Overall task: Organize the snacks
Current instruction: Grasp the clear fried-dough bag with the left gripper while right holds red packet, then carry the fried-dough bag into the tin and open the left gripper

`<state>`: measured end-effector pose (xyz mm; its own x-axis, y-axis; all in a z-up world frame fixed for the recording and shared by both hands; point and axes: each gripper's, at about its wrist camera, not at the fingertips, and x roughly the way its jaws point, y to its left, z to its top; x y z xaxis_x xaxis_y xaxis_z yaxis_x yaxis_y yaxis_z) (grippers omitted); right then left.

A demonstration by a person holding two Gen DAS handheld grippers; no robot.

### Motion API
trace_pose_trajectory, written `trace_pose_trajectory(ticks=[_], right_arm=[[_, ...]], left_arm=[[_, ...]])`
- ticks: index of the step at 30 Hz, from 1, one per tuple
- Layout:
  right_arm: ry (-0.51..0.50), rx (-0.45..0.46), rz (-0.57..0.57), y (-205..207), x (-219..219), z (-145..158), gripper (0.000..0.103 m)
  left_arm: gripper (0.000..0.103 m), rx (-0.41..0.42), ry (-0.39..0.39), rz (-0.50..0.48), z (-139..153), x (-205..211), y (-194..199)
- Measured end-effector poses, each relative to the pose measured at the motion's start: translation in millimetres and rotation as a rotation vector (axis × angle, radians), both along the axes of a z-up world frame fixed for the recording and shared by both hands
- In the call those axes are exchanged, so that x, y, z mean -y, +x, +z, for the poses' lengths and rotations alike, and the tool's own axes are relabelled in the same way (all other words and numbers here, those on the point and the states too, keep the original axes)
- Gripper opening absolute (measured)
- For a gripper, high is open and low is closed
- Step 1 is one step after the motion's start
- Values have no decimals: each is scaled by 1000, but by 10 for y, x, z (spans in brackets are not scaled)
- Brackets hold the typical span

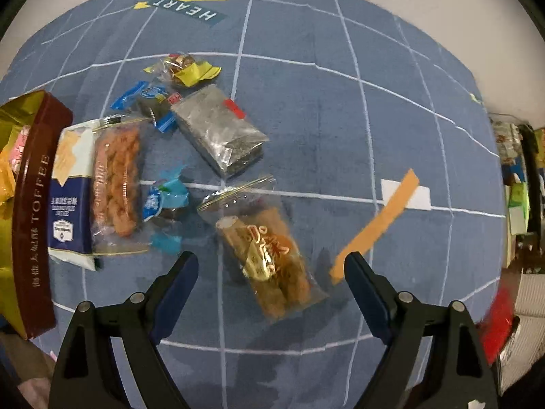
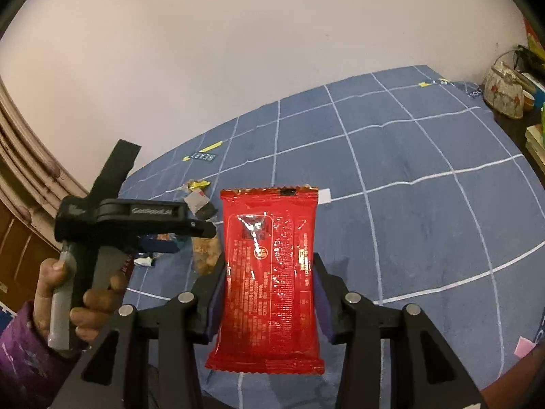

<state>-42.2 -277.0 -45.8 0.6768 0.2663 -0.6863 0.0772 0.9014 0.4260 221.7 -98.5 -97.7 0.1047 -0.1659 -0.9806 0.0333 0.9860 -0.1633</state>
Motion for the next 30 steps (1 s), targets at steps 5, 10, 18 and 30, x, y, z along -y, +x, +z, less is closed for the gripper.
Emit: trace_pose_trajectory(ticks=[5, 10, 18, 30], right_arm=[[21, 20, -12, -52, 110, 34, 45], [39, 16, -33, -70, 186, 8, 45], [4, 1, -47, -53, 165, -49, 45], [-75, -44, -23, -7, -34, -231, 45]], left_arm=[[61, -40, 39, 17, -178, 163, 11], [33, 34, 58, -8, -148, 287, -92], [33, 155, -16, -52, 288, -16, -642], [33, 279, -49, 14, 847, -906, -1228]])
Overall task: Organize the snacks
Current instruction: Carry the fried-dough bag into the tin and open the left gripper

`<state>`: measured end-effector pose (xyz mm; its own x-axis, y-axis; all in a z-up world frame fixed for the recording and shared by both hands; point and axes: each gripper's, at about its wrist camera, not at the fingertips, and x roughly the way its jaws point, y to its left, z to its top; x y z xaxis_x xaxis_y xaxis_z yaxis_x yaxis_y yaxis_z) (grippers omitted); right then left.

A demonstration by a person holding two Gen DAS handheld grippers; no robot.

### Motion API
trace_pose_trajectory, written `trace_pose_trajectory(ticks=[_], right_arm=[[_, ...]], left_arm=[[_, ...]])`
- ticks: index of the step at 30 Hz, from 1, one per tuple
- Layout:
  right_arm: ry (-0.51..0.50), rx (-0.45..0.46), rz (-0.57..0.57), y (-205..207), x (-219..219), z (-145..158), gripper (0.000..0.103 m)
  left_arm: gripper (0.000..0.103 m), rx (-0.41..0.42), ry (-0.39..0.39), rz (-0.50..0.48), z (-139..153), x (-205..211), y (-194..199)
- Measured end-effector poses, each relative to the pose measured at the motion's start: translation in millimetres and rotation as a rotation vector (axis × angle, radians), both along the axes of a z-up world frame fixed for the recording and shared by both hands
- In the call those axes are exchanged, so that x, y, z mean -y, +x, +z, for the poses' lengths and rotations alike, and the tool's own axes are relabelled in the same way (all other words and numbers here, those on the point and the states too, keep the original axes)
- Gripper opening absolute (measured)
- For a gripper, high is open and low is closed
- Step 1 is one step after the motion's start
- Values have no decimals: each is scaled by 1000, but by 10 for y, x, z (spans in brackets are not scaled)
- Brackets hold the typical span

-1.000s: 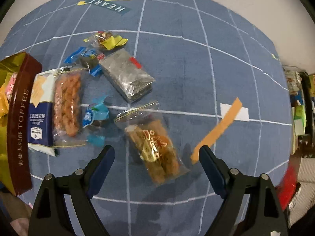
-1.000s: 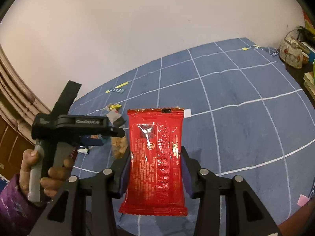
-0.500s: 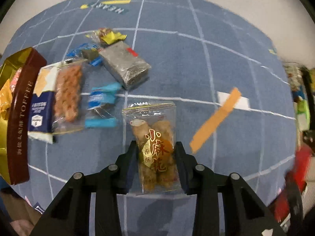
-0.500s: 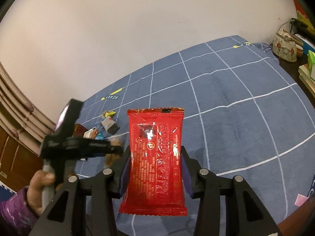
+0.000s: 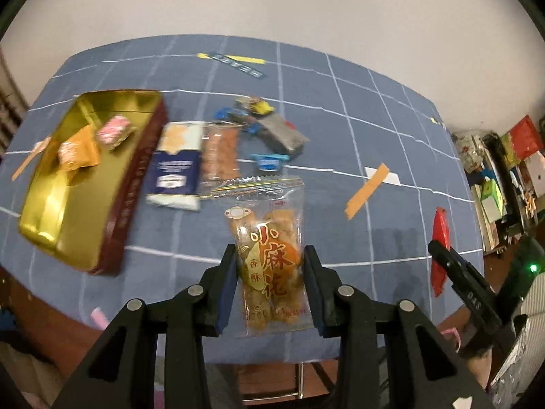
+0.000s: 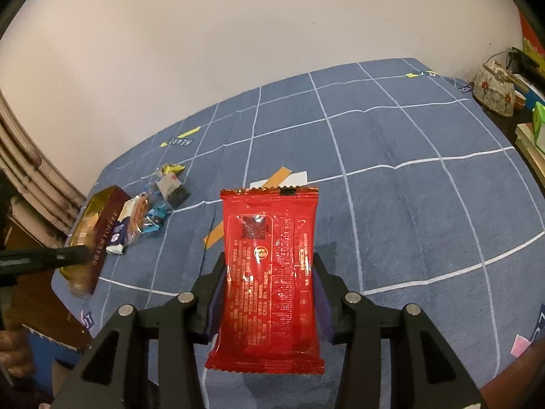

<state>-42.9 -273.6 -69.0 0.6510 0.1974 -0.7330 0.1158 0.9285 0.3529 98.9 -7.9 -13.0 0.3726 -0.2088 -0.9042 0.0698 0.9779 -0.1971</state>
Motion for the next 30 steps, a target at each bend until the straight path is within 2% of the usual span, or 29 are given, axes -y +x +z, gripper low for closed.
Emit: trace_pose_trajectory(ticks=[9, 15, 22, 30], right_arm=[[-29, 0, 33, -26, -267, 51, 45], [0, 19, 70, -100, -549, 169, 45], [0, 27, 120, -178, -817, 166, 45], [3, 23, 128, -191, -829, 78, 45]], left_arm=[[33, 43, -15, 106, 188, -733, -201], [33, 58, -18, 169, 249, -1160, -244], [33, 78, -17, 206, 287, -1366, -238], [33, 72, 2, 219, 247, -1428, -184]])
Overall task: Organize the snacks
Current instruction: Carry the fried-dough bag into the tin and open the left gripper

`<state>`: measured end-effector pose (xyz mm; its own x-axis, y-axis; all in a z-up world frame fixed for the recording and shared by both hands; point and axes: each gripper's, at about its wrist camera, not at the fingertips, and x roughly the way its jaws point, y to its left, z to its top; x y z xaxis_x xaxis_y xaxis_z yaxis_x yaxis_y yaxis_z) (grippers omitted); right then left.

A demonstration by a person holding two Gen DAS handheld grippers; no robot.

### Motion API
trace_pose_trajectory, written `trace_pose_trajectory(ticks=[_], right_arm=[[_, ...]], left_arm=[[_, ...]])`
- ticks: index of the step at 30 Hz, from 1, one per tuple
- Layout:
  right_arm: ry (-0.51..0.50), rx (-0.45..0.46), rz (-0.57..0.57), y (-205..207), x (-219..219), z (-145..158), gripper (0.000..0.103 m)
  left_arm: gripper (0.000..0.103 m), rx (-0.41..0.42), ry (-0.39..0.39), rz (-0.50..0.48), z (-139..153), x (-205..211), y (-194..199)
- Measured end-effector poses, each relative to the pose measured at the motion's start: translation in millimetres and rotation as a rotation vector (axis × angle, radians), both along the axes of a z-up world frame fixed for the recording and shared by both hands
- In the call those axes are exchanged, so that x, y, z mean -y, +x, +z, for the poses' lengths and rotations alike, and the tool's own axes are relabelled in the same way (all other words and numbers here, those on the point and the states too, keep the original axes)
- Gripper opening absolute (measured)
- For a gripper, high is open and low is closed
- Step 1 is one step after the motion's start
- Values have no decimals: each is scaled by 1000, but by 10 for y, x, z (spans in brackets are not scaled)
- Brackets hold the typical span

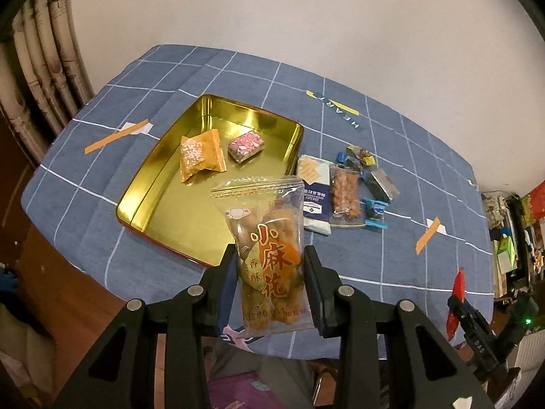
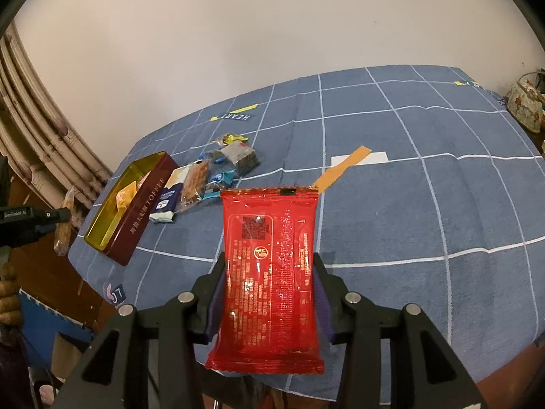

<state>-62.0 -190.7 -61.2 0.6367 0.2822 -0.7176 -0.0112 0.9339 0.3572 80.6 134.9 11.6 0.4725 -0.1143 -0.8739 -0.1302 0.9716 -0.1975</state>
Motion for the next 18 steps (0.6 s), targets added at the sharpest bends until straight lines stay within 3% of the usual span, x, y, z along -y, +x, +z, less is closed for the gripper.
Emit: trace_pose_trajectory(ticks=[18], right_arm=[[-10, 5, 9, -10, -24, -29, 45]], left_arm=[[33, 25, 144, -3, -60, -87, 237]])
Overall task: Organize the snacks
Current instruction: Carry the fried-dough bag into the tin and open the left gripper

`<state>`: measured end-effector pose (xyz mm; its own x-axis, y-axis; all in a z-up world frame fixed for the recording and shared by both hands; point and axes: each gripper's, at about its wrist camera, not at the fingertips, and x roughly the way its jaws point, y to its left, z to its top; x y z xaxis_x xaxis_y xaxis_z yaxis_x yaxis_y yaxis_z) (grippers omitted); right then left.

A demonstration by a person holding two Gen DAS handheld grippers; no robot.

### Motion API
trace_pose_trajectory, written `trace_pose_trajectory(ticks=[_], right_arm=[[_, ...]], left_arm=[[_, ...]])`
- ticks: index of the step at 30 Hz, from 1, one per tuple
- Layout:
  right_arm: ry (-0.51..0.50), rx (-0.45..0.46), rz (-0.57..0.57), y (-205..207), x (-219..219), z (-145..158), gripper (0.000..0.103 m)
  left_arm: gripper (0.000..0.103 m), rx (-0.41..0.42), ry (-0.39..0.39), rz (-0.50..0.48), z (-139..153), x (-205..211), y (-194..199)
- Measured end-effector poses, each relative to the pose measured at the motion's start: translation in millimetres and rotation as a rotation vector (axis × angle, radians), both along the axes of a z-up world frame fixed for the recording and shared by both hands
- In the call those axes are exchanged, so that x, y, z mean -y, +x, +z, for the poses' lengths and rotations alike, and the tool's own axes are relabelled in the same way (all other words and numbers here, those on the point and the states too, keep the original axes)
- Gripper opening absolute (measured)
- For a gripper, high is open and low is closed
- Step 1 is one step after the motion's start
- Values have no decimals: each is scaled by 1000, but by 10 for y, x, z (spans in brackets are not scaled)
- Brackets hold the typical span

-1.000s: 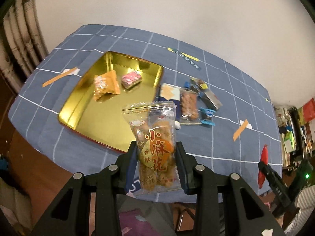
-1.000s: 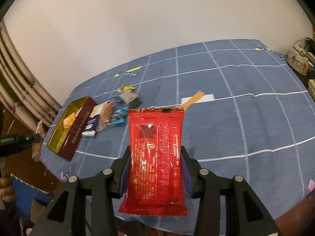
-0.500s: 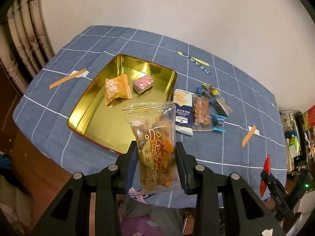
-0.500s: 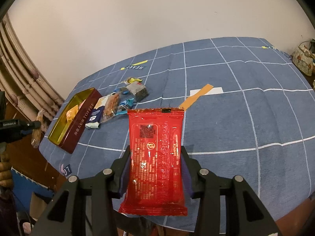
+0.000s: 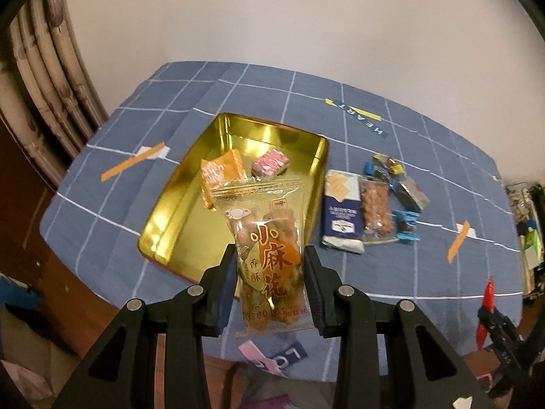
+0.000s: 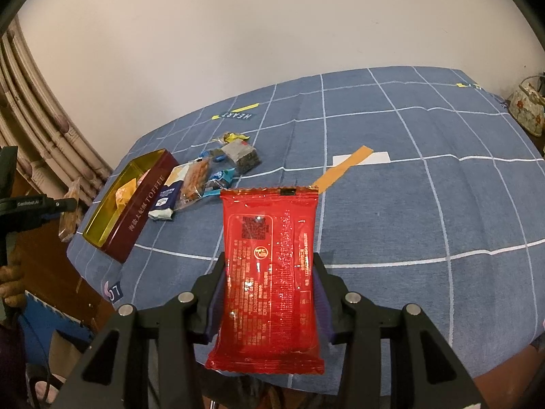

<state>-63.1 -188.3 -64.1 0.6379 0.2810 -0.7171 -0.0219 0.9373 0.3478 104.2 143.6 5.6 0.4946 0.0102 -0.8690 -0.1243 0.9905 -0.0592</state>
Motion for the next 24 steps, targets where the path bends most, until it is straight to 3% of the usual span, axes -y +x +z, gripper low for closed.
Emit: trace_pose_trajectory(ticks=[24], right_arm=[[-6, -56, -3, 61, 7, -195, 45]], left_arm=[[34, -85, 91, 13, -472, -257, 474]])
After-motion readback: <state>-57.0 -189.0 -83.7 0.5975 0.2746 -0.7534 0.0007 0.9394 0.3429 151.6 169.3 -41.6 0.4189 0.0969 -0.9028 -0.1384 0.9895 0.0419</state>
